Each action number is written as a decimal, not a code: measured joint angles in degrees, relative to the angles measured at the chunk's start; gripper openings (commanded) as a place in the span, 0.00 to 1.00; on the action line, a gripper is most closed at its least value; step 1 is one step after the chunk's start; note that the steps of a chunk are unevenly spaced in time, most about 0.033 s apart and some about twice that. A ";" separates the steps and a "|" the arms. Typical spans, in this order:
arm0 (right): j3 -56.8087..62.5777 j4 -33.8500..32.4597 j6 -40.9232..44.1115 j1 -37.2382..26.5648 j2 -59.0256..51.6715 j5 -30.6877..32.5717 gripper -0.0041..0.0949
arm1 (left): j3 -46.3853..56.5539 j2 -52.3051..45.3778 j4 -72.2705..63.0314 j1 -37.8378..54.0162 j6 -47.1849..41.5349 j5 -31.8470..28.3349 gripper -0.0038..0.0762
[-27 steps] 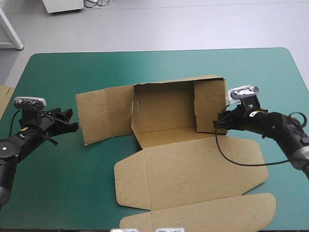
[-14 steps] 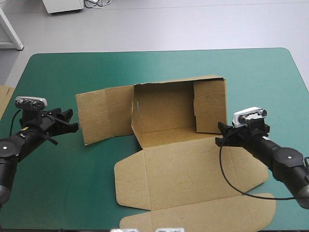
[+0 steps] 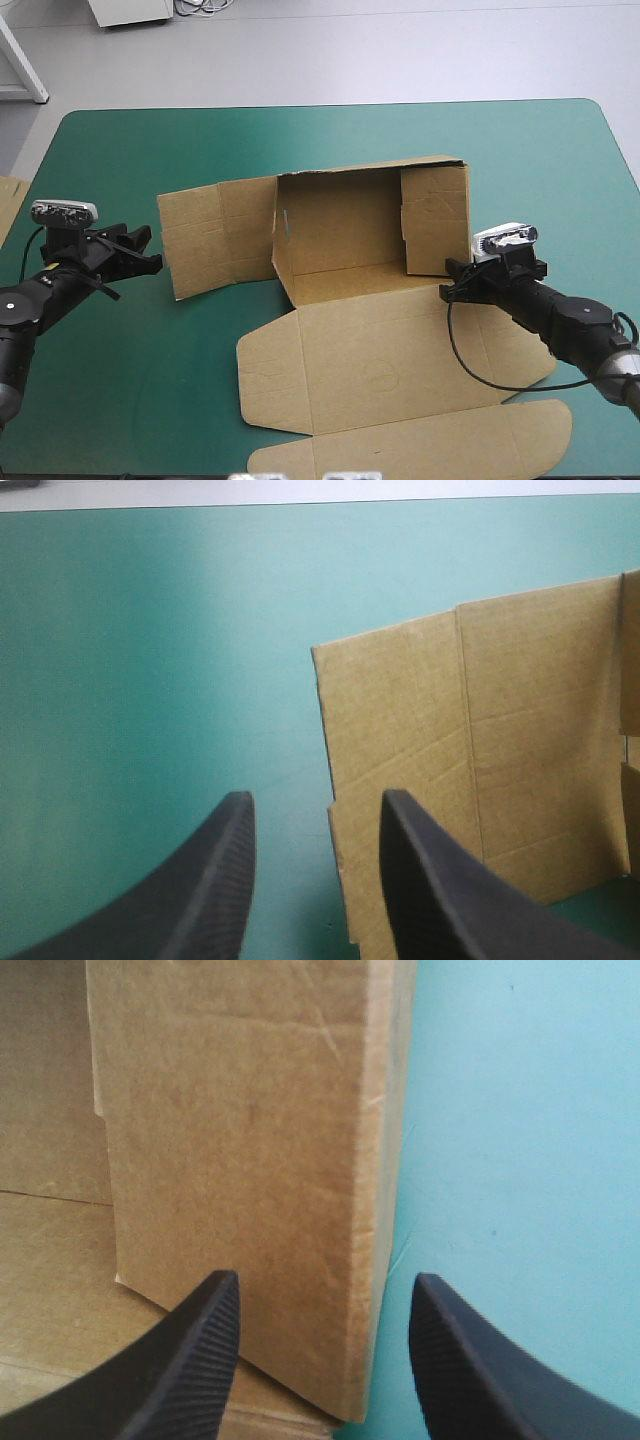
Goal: Fold the box
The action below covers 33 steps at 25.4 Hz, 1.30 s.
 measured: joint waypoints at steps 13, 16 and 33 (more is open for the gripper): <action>-10.80 -13.69 13.65 0.00 6.43 3.18 0.08 | 0.00 0.00 0.01 0.00 0.00 0.20 0.42; -13.69 -22.28 22.76 0.00 7.58 4.22 0.02 | 0.00 0.00 -0.10 0.00 0.00 0.24 0.42; -54.21 -75.52 80.39 0.00 26.11 44.87 0.03 | 0.00 0.00 -0.16 -1.64 0.00 1.83 0.41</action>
